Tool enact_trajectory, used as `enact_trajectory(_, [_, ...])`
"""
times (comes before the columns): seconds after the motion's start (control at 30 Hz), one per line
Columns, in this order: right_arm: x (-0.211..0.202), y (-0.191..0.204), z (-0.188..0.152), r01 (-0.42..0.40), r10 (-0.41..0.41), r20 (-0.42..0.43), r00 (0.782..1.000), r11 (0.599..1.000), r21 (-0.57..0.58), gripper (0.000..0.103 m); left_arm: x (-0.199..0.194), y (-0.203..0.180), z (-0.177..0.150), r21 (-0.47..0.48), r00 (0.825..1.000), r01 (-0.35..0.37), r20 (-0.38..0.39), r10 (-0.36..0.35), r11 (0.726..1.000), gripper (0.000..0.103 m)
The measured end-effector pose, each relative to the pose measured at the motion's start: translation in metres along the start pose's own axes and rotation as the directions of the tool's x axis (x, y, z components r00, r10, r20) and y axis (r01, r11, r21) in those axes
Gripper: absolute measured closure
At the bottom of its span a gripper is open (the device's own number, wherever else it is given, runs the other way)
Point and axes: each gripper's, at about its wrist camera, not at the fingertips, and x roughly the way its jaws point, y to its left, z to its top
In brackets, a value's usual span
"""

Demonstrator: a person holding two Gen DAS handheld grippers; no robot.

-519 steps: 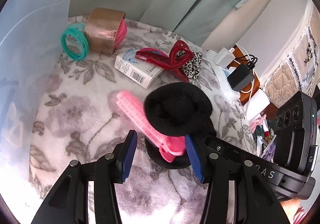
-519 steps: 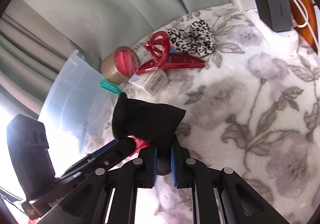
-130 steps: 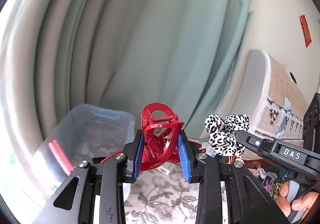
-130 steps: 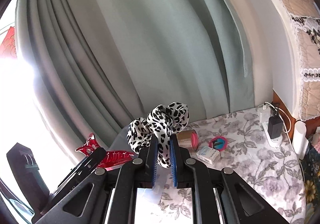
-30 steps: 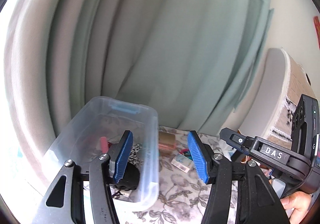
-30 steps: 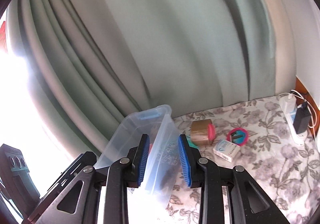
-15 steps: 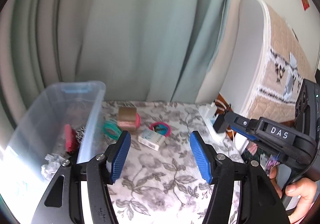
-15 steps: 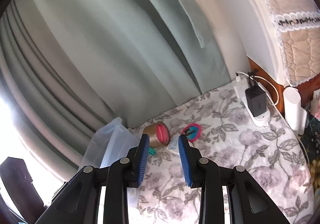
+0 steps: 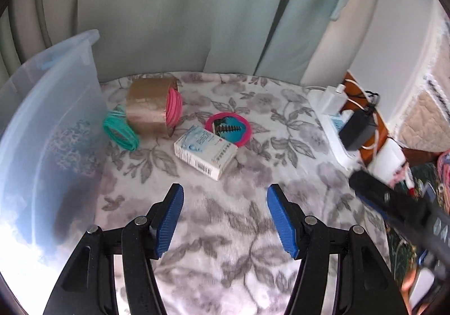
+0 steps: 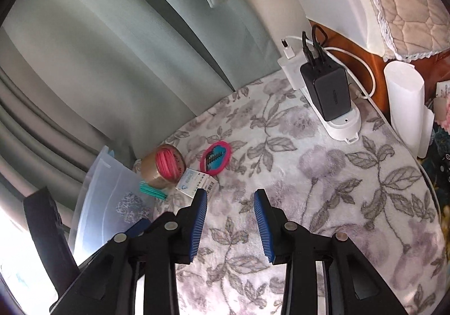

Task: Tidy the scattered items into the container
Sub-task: 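Move both tools back toward the ear-drops box and pink mirror, then grasp the white ear-drops box with the left tool while the right tool grasps the pink mirror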

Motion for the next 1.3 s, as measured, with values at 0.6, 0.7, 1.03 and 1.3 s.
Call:
enact_trajectory(0.6, [0.067,-0.024,0.006,0.058,-0.061,-0.089,0.994,0.998,-0.032,0.063,0.098,0.009,0.018,-0.052,0.982,-0.182,-0.068,0.179,0.982,0.04])
enact_trajectory(0.7, [0.079,-0.016,0.011,0.044,-0.05,-0.096,0.994,0.997,-0.063,0.063,0.092,0.02,0.012,-0.061,0.987,-0.152,-0.065,0.148,0.986,0.04])
enact_trajectory(1.03, [0.131,0.023,0.031,0.004,-0.035,-0.152,0.988,0.981,-0.195,0.044,0.083,0.058,0.002,-0.119,0.988,-0.146,-0.067,0.139,0.982,0.04])
enact_trajectory(1.3, [0.164,0.046,0.039,0.024,-0.092,-0.177,0.98,0.936,-0.352,0.03,0.085,0.059,0.003,-0.073,0.997,-0.079,-0.017,0.078,0.994,0.04])
